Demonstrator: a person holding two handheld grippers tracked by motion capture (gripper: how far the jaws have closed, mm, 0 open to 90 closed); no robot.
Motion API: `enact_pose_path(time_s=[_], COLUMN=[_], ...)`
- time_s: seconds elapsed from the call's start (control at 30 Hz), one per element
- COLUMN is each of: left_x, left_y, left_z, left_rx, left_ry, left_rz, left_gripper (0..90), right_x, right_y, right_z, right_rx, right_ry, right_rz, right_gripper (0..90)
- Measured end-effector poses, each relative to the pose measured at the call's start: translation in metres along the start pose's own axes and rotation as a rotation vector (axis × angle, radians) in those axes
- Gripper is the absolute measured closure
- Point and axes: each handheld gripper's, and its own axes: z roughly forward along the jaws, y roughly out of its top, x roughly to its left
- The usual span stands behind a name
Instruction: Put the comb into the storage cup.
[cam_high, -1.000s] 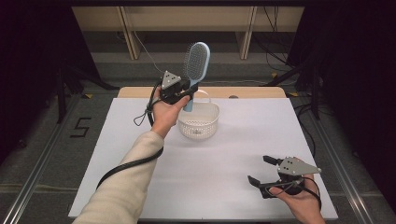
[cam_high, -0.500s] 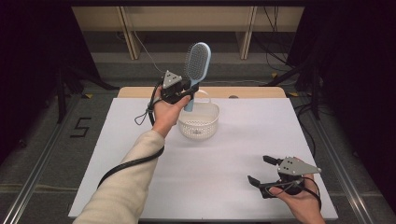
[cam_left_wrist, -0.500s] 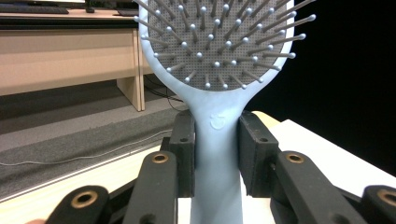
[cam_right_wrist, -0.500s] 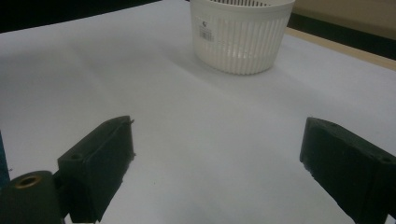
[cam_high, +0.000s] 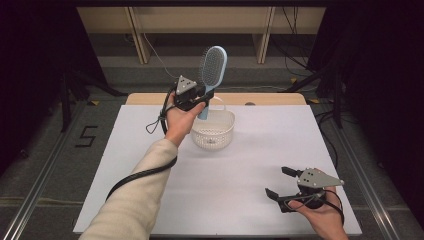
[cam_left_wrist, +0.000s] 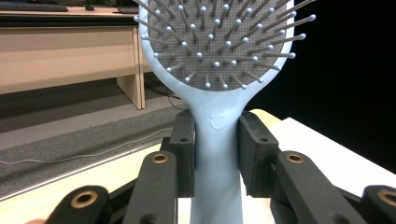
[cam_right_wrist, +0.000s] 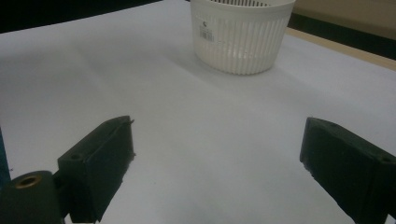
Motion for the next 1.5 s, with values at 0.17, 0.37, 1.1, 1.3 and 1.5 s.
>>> enact_pose_path(time_s=[0.17, 0.37, 1.1, 1.3, 1.5], left_x=[0.001, 0.001, 0.002, 0.002, 0.003], left_y=[0.001, 0.000, -0.008, -0.010, -0.010], left_z=[0.000, 0.001, 0.008, 0.008, 0.009], left_rx=[-0.003, 0.001, 0.030, 0.034, 0.035], left_ry=[0.002, 0.003, 0.006, 0.009, 0.007], left_rz=[-0.001, 0.000, 0.004, 0.001, 0.004], left_gripper=[69.5, 69.5, 69.5, 69.5, 69.5], right_x=[0.000, 0.000, 0.000, 0.000, 0.000], right_y=[0.000, 0.000, 0.000, 0.000, 0.000], right_z=[0.000, 0.000, 0.000, 0.000, 0.000], right_rx=[0.000, 0.000, 0.000, -0.001, 0.000], right_ry=[0.001, 0.001, 0.000, -0.001, -0.001], right_rz=[0.001, 0.000, -0.002, -0.003, -0.002], right_gripper=[10.4, 10.4, 10.3, 10.3, 10.4])
